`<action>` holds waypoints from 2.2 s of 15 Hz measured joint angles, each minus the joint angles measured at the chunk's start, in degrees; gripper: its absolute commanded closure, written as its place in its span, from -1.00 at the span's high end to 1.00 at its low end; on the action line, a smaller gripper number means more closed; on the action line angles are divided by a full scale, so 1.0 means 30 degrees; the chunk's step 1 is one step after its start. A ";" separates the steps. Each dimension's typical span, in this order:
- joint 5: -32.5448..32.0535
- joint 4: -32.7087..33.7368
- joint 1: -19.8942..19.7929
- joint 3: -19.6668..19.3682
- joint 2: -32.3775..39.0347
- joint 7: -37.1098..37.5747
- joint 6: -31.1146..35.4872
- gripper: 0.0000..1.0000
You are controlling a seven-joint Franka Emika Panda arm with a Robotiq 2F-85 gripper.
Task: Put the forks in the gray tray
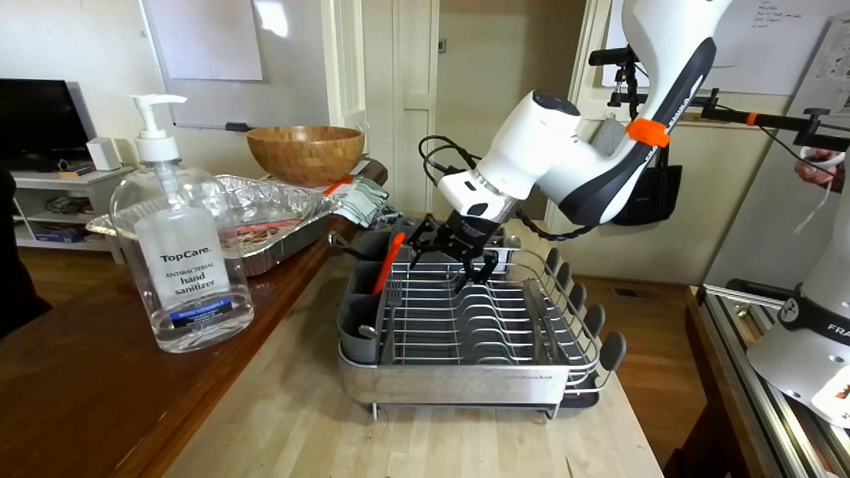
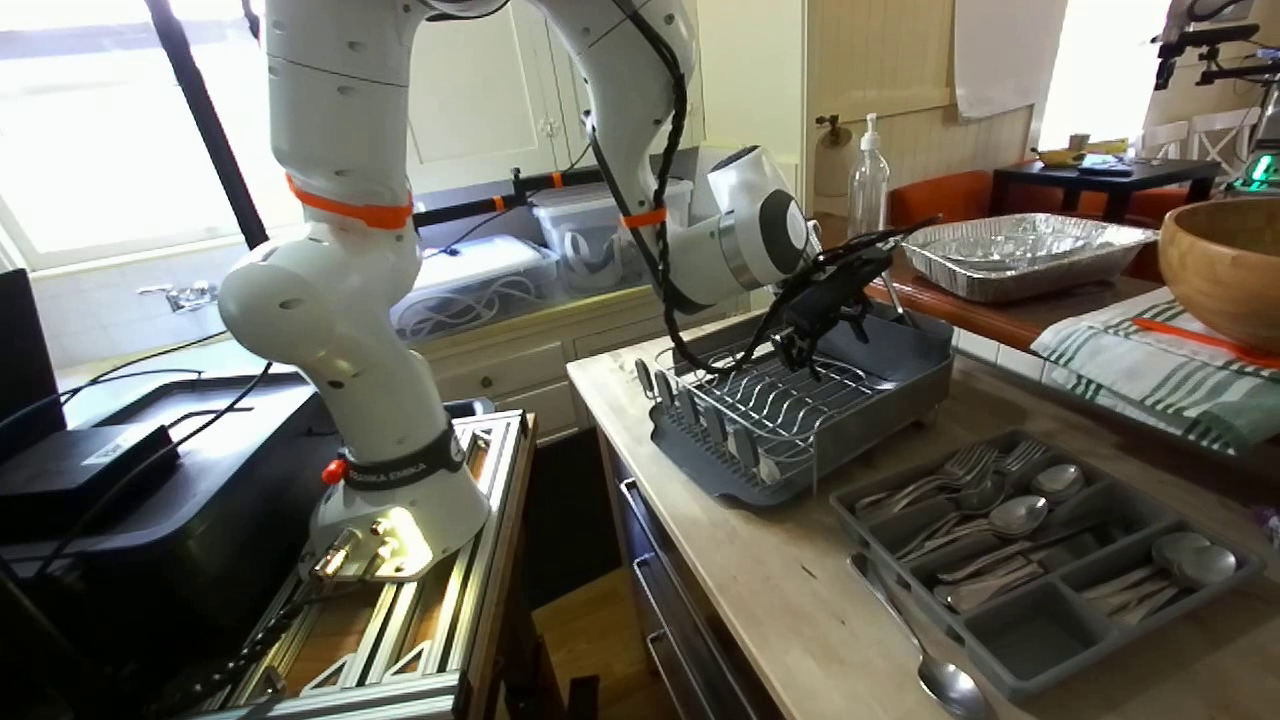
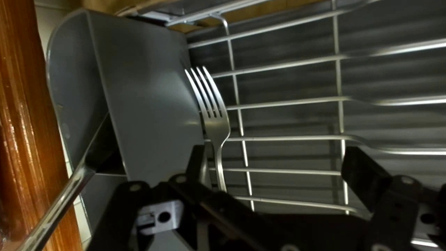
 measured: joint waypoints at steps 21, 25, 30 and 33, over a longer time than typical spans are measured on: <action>0.1063 0.2022 0.0715 0.0499 0.2099 0.1328 0.0061 -0.77; 0.0774 0.3402 0.2472 -0.0824 0.2655 0.2431 -0.0675 -0.43; 0.0214 0.3635 0.4129 -0.2193 0.3364 0.3637 -0.0924 -0.05; -0.0409 0.3727 0.5058 -0.3056 0.3500 0.4598 -0.0924 -0.17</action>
